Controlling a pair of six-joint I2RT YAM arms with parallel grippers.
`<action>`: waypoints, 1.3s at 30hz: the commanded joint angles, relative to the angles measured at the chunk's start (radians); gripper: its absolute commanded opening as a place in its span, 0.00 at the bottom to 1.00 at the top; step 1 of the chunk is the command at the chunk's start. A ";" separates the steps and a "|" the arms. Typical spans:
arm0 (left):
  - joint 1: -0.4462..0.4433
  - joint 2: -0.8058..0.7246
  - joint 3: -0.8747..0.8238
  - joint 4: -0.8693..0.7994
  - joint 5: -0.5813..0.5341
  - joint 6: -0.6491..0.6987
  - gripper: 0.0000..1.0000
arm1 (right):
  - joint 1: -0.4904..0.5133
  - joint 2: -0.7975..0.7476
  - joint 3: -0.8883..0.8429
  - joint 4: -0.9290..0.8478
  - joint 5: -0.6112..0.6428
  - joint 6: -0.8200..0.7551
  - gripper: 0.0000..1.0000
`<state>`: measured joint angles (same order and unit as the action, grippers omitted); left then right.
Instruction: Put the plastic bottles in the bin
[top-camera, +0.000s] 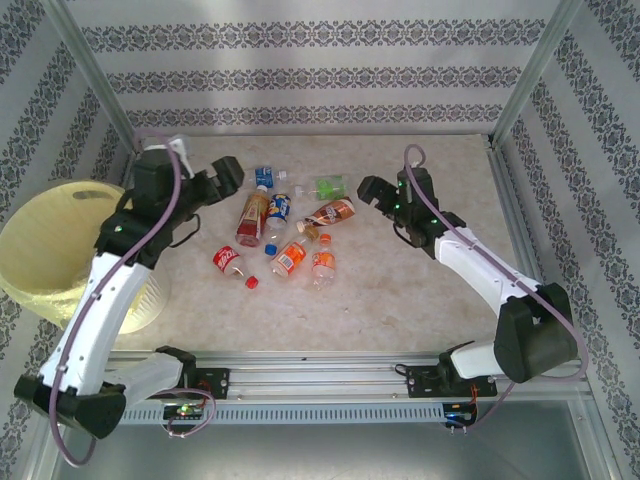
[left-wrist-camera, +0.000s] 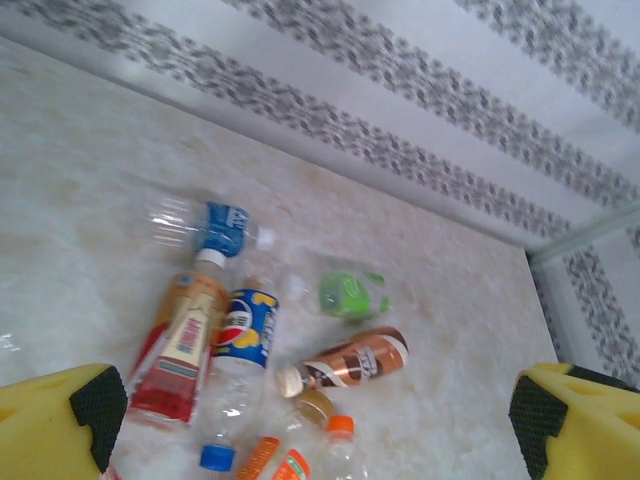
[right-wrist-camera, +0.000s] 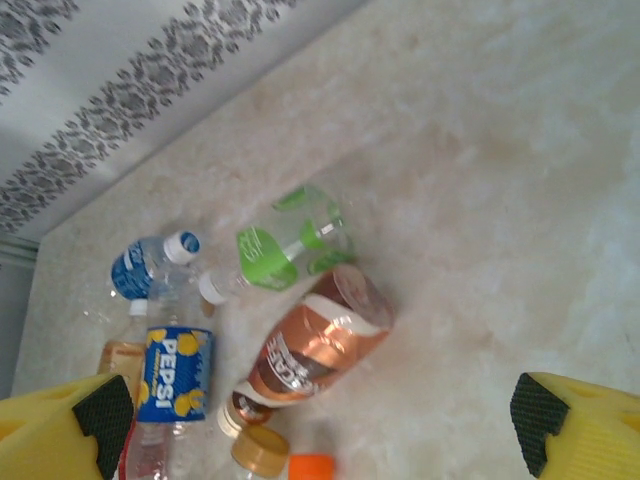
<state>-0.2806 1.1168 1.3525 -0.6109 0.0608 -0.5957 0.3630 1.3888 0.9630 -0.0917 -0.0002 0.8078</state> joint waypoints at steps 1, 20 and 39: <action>-0.050 0.057 0.007 0.094 0.012 0.035 1.00 | 0.043 0.027 -0.027 -0.011 0.021 0.075 0.98; -0.054 0.091 -0.109 0.064 -0.031 0.068 1.00 | 0.109 0.559 0.368 -0.198 0.014 0.534 0.90; -0.053 0.174 -0.102 0.127 0.119 0.207 1.00 | 0.077 0.633 0.372 -0.007 0.074 0.561 0.57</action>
<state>-0.3275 1.2804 1.2491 -0.5381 0.1104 -0.4500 0.4522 2.0457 1.3666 -0.1585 0.0364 1.3743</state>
